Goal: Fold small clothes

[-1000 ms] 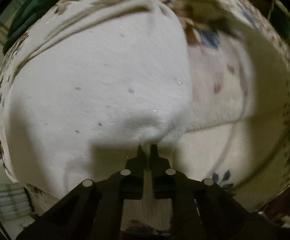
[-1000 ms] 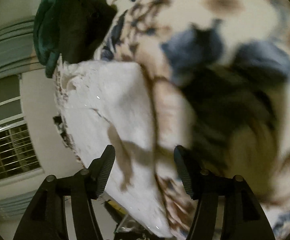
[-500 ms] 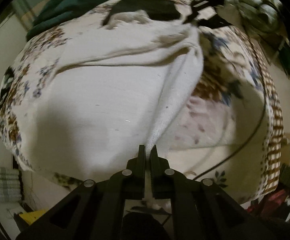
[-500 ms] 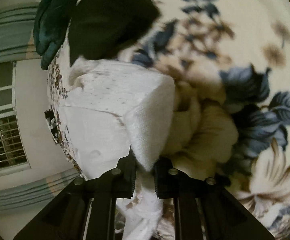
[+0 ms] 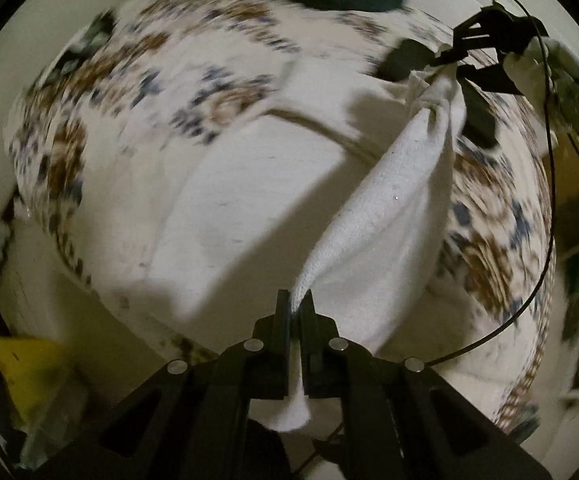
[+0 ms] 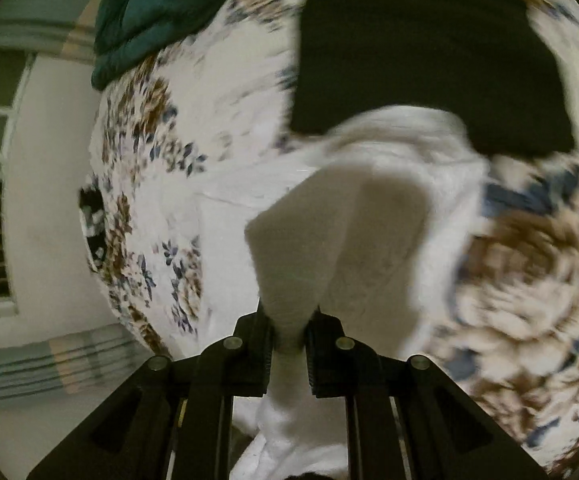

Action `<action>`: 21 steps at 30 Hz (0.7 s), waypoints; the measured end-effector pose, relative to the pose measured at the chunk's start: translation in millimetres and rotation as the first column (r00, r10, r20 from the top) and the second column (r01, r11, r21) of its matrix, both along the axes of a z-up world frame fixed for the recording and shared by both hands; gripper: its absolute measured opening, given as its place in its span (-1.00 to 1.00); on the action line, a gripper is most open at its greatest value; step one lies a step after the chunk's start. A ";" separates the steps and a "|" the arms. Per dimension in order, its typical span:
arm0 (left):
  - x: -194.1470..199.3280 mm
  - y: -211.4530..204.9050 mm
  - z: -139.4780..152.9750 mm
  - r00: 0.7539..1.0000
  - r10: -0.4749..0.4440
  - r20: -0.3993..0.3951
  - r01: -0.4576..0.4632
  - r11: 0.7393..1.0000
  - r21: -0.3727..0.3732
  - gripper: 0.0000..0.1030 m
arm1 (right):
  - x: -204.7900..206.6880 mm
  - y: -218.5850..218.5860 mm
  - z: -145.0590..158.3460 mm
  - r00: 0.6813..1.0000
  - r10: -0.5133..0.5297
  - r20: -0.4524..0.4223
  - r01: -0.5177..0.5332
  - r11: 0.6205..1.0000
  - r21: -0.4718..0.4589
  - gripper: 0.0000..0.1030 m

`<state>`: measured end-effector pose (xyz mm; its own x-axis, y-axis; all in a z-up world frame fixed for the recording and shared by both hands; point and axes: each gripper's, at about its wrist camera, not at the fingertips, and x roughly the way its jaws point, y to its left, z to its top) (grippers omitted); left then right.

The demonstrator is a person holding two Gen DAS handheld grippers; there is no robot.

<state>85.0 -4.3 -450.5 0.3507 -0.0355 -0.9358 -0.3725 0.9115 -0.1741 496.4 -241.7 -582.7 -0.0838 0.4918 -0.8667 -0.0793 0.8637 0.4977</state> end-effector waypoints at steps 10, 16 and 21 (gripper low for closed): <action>-6.2 125.8 -93.5 0.991 0.076 -0.107 -0.090 0.988 -0.126 -0.95 | 7.8 202.4 -80.0 0.997 0.073 -0.009 -0.073 0.968 -0.240 -0.73; -10.3 172.1 -136.9 0.977 0.089 -0.193 -0.125 0.974 -0.187 -0.93 | 5.5 214.3 -96.5 0.997 0.061 -0.040 -0.068 0.980 -0.185 -0.32; 4.4 191.9 -123.9 0.985 0.063 -0.159 -0.102 0.964 -0.247 -0.60 | -2.7 159.7 -66.7 0.997 -0.056 -0.048 0.056 0.998 0.002 0.30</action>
<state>89.4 187.7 -574.4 0.2201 -0.2553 -0.9415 -0.4836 0.8097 -0.3326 493.6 -82.0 -649.4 -0.0974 0.4993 -0.8609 -0.0074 0.8647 0.5023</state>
